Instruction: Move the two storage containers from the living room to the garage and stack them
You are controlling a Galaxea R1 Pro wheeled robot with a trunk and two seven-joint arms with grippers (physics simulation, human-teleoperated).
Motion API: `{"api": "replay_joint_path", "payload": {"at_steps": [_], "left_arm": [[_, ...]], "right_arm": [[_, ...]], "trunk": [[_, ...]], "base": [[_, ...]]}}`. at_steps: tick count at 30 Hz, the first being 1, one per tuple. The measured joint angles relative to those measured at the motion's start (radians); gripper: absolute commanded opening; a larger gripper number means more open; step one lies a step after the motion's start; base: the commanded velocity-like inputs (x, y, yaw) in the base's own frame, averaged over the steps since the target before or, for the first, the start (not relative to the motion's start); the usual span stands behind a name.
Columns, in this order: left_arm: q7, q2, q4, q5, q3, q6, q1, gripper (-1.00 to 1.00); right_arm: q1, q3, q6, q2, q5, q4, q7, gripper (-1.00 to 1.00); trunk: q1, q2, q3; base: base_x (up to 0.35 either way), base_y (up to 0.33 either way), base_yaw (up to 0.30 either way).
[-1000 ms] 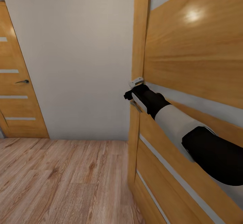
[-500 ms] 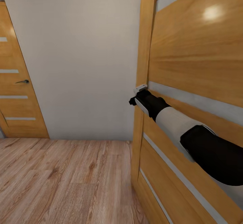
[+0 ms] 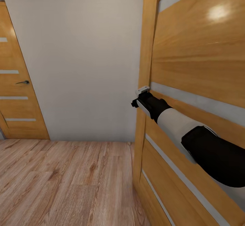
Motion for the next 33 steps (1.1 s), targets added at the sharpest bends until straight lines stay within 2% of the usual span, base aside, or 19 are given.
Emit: {"api": "replay_joint_path", "payload": {"at_steps": [10,19,26,33], "left_arm": [[0.0,0.0,0.0,0.0,0.0,0.0,0.0,1.0],[0.0,0.0,-0.001,0.0,0.0,-0.001,0.0,1.0],[0.0,0.0,0.0,0.0,0.0,-0.001,0.0,1.0],[0.0,0.0,0.0,0.0,0.0,-0.002,0.0,1.0]], "right_arm": [[-0.001,-0.001,-0.001,-0.002,0.004,0.002,-0.001,1.0],[-0.001,-0.001,-0.001,-0.038,0.011,0.005,-0.002,1.0],[0.0,-0.001,-0.012,-0.072,0.002,0.009,0.0,1.0],[-0.001,-0.001,-0.014,-0.094,0.007,0.009,0.0,1.0]], "trunk": [[0.0,0.0,0.0],[0.0,0.0,0.0],[0.0,0.0,0.0],[0.0,0.0,0.0]], "base": [[0.0,0.0,0.0],[0.0,0.0,0.0],[0.0,0.0,0.0],[0.0,0.0,0.0]]}}
